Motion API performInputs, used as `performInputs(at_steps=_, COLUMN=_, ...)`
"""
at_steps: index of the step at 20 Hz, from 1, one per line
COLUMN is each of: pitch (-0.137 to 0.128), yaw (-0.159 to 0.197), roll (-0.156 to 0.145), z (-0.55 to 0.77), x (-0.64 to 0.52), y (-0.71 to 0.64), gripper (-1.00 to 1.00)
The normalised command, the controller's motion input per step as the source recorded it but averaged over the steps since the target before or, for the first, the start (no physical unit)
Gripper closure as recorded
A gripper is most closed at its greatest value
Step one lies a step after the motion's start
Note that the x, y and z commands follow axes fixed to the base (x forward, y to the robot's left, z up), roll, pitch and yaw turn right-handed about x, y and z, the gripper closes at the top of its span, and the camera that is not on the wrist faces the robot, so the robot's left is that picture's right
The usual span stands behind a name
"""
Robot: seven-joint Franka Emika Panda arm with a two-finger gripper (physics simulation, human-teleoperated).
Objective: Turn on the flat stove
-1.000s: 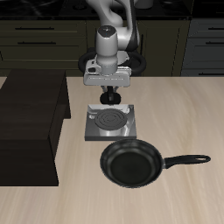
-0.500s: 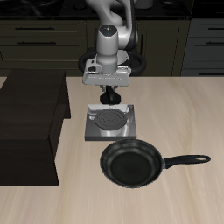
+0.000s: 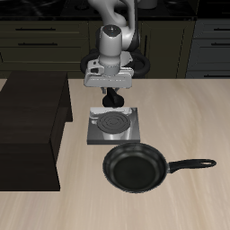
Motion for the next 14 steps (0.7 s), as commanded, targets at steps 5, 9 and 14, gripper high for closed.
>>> performInputs(at_steps=5, pitch=-0.002, yaw=0.039, roll=-0.019, z=0.08, x=0.05, y=-0.10, gripper=1.00)
performInputs(at_steps=9, pitch=0.006, yaw=0.069, roll=-0.015, z=0.13, x=0.13, y=-0.14, gripper=1.00)
performInputs(at_steps=14, pitch=-0.012, yaw=0.048, roll=-0.038, z=0.13, x=0.02, y=-0.20, gripper=1.00)
